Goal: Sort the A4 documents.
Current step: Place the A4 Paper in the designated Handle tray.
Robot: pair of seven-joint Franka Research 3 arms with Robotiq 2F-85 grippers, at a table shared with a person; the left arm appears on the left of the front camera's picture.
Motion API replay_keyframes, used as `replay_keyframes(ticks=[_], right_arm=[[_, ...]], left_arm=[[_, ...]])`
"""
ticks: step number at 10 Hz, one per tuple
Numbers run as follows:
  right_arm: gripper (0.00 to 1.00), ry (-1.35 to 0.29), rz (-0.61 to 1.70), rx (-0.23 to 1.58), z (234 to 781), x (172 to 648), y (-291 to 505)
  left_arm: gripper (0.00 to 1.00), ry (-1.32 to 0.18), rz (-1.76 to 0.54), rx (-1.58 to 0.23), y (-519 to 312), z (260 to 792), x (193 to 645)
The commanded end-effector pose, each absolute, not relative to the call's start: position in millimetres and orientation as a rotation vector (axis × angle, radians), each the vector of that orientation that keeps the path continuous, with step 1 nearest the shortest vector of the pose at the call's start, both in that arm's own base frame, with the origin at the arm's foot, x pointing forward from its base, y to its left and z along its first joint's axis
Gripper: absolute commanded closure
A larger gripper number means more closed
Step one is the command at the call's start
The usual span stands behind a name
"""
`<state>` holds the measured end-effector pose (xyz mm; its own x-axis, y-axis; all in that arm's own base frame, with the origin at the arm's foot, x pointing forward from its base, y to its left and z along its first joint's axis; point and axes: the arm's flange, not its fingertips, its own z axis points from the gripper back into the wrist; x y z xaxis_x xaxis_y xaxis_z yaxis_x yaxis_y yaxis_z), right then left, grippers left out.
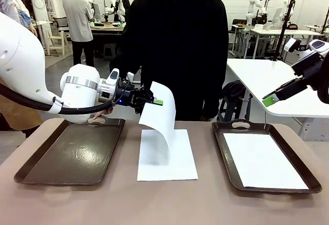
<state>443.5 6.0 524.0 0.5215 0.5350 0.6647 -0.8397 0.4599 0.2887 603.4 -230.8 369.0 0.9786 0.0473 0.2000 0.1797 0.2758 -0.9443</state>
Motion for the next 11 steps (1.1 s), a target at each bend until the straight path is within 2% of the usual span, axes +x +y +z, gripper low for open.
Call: replay_keyframes(ticks=[1,7,11], right_arm=[[0.00,-0.536,0.893,0.652,522.5,443.6,7.2],[0.00,-0.536,0.893,0.652,522.5,443.6,7.2],[0.00,-0.536,0.893,0.652,522.5,443.6,7.2]], left_arm=[[1.00,-0.202,-0.089,-1.291,-230.7,368.9,603.5],[0.99,-0.203,-0.090,-1.291,-230.8,369.0,603.4],[0.99,-0.192,-0.251,-1.057,-150.1,436.8,543.6]])
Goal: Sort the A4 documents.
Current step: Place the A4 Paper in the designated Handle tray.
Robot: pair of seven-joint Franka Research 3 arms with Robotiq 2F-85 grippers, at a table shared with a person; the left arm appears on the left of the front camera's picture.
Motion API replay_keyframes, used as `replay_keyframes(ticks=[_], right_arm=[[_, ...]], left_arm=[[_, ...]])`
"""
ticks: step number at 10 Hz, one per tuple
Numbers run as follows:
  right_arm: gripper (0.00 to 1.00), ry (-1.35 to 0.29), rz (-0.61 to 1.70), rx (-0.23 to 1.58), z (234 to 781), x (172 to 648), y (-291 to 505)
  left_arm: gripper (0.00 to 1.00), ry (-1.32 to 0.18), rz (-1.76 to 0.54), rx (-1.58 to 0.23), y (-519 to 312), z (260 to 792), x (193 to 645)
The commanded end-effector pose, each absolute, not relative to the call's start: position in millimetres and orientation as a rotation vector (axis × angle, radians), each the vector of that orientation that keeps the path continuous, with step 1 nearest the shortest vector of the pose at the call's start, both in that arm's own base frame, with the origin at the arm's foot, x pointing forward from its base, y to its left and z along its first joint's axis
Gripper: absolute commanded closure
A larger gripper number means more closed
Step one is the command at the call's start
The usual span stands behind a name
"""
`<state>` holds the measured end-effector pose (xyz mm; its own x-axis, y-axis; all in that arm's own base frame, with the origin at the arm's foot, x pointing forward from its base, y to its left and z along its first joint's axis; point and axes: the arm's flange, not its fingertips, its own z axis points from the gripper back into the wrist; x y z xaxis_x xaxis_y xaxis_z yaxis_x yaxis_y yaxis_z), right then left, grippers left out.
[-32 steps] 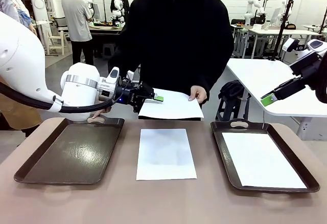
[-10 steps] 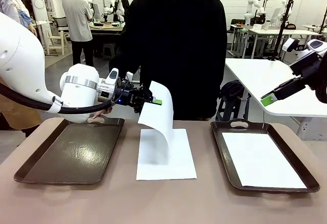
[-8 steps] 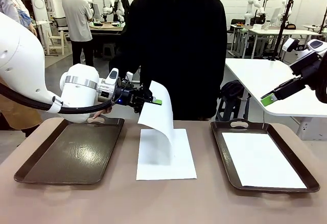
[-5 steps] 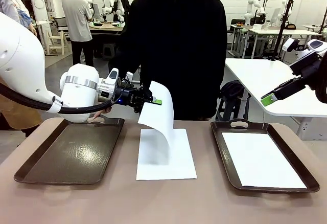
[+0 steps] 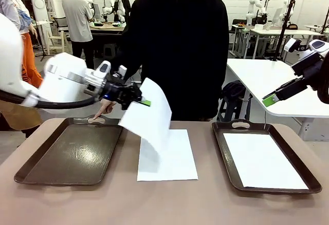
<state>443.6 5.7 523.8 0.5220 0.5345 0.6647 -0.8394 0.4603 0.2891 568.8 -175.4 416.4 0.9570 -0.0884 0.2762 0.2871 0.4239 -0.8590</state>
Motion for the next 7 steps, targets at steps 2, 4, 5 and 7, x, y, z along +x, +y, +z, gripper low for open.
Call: replay_keyframes(ticks=[2,4,5,7], right_arm=[[0.00,-0.536,0.893,0.652,522.5,443.6,7.2],[0.00,-0.536,0.893,0.652,522.5,443.6,7.2],[0.00,-0.536,0.893,0.652,522.5,443.6,7.2],[0.00,-0.536,0.893,0.652,522.5,443.6,7.2]], left_arm=[[0.99,-0.200,-0.190,-0.972,-106.5,446.0,528.2],[0.99,-0.128,-0.159,-0.926,-73.1,438.4,526.8],[0.99,-0.120,-0.135,-0.926,-60.5,433.4,526.4],[0.99,-0.104,-0.118,-0.918,-44.1,425.3,526.1]])
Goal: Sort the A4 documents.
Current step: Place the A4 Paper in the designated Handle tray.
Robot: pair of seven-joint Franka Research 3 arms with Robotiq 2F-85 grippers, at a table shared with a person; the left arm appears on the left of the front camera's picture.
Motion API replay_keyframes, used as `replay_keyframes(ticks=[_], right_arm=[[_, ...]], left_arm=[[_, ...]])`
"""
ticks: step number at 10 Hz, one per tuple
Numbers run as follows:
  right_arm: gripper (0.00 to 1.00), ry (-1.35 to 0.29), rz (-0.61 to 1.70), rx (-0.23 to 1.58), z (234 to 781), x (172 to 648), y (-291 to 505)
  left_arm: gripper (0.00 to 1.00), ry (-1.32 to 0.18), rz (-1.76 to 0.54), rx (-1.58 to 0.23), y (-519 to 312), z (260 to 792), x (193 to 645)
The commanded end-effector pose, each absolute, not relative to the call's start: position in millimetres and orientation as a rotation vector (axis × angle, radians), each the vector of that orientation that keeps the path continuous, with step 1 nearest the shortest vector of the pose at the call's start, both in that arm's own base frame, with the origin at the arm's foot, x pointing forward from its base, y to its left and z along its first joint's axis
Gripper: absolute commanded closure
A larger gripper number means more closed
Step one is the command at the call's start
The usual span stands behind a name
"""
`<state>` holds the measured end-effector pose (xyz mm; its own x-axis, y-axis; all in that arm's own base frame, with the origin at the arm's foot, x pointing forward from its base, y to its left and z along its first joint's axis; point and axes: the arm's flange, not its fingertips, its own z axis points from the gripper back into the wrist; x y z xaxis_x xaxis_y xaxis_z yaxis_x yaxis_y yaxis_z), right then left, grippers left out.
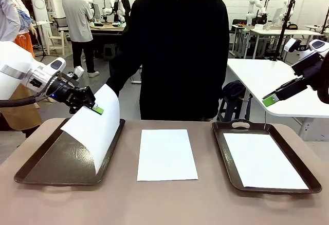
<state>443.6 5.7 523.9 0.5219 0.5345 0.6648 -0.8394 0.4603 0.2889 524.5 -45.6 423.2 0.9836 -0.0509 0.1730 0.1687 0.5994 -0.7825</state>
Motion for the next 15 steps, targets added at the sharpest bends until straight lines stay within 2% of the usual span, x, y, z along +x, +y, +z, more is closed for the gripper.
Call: replay_keyframes(ticks=[1,5,8,15], right_arm=[[0.00,-0.536,0.893,0.652,522.5,443.6,7.2],[0.00,-0.536,0.893,0.652,522.5,443.6,7.2],[0.00,-0.536,0.893,0.652,522.5,443.6,7.2],[0.00,-0.536,0.893,0.652,522.5,443.6,7.2]], left_arm=[[0.99,-0.084,-0.119,-0.923,-37.1,416.3,529.0],[0.99,-0.105,-0.055,-0.884,-11.1,392.3,530.3],[0.99,-0.046,-0.075,-0.817,-11.0,373.1,537.9],[0.99,-0.046,0.086,-0.647,27.5,359.1,535.5]])
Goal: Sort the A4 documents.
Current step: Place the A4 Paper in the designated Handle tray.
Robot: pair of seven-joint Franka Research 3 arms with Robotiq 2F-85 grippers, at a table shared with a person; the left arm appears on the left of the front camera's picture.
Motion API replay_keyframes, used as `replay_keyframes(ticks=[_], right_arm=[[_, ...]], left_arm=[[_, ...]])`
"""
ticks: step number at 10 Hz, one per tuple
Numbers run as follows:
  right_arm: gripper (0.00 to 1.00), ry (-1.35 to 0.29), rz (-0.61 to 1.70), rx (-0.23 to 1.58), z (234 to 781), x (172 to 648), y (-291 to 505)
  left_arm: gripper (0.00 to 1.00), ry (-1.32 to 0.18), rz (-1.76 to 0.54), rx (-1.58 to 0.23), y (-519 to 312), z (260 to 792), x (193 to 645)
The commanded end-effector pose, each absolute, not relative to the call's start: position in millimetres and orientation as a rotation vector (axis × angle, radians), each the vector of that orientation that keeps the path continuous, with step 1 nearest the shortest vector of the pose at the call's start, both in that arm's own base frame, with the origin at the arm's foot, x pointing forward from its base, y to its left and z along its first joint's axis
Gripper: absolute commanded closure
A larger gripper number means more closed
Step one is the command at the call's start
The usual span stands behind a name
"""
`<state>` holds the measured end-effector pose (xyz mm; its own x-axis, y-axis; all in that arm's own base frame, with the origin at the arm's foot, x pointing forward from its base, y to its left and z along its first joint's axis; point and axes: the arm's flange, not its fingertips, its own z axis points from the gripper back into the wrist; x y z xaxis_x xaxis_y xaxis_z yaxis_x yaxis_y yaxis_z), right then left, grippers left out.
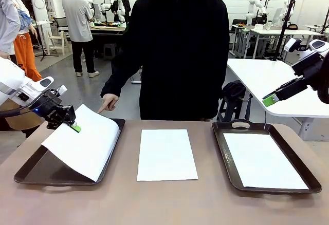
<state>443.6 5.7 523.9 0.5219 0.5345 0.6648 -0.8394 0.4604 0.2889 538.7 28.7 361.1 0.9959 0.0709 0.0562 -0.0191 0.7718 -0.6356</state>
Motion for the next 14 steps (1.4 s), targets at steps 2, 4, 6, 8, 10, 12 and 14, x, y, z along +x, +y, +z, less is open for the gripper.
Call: replay_keyframes(ticks=[2,4,6,8,10,12,14], right_arm=[[0.00,-0.536,0.893,0.652,522.5,443.6,7.2],[0.00,-0.536,0.893,0.652,522.5,443.6,7.2],[0.00,-0.536,0.893,0.652,522.5,443.6,7.2],[0.00,-0.536,0.893,0.652,522.5,443.6,7.2],[0.00,-0.536,0.893,0.652,522.5,443.6,7.2],[0.00,-0.536,0.893,0.652,522.5,443.6,7.2],[0.00,-0.536,0.893,0.652,522.5,443.6,7.2]], left_arm=[[0.99,-0.017,0.107,-0.616,27.5,346.4,541.3],[0.99,0.004,0.143,-0.563,31.2,337.4,543.2],[0.99,0.034,0.164,-0.524,36.2,326.9,548.9],[0.99,0.011,0.187,-0.514,40.0,322.8,549.9],[0.99,0.012,0.189,-0.515,39.8,323.0,552.0],[0.79,0.003,0.171,-0.515,41.9,325.3,553.8],[0.60,0.006,0.165,-0.494,43.5,328.4,553.6]])
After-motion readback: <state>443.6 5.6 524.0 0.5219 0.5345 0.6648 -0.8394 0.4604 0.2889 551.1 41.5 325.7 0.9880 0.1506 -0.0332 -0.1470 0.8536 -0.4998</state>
